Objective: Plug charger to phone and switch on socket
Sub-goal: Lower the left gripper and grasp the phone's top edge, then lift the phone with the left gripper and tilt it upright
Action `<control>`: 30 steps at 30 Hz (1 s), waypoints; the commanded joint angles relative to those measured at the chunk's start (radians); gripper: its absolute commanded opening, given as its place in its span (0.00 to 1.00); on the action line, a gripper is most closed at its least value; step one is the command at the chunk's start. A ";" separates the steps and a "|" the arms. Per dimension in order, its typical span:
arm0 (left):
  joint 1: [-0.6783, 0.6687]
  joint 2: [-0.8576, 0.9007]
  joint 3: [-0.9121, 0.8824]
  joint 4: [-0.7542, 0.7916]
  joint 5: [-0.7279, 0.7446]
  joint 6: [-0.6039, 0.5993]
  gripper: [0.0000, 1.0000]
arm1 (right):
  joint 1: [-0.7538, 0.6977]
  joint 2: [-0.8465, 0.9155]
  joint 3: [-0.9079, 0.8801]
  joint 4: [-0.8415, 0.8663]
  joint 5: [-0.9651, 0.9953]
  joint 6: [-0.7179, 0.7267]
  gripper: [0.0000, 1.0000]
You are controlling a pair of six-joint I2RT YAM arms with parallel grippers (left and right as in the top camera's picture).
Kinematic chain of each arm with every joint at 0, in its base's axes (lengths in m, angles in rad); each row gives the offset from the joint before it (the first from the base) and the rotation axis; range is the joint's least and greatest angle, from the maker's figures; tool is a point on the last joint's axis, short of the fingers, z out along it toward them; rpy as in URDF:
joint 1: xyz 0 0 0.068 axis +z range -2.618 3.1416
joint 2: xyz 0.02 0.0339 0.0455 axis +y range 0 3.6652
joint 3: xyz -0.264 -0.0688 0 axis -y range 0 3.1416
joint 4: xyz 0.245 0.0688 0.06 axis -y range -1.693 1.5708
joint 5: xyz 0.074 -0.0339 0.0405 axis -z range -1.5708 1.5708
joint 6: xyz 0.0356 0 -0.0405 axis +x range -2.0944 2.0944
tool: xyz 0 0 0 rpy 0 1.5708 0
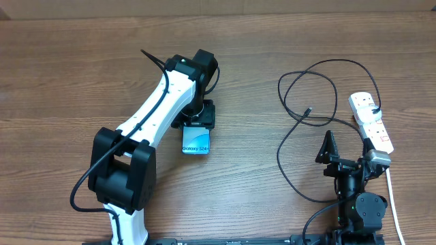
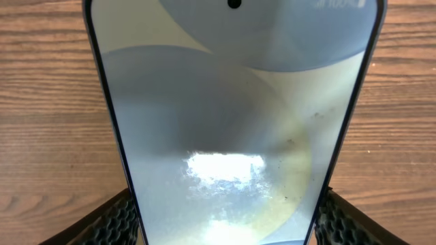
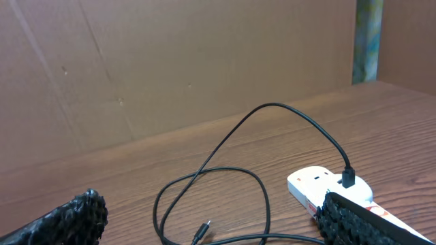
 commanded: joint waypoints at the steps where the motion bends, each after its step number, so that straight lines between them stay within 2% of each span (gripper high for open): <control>1: 0.001 0.004 0.045 -0.026 0.044 -0.006 0.67 | -0.003 -0.012 -0.011 0.003 -0.005 -0.005 1.00; 7: 0.001 0.004 0.058 -0.073 0.099 -0.006 0.67 | -0.003 -0.012 -0.011 0.003 -0.005 -0.005 1.00; 21: 0.001 0.004 0.058 -0.105 0.101 -0.007 0.67 | -0.003 -0.012 -0.011 0.003 -0.005 -0.005 1.00; 30: 0.002 0.004 0.058 -0.146 0.201 -0.006 0.67 | -0.003 -0.012 -0.011 0.003 -0.005 -0.005 1.00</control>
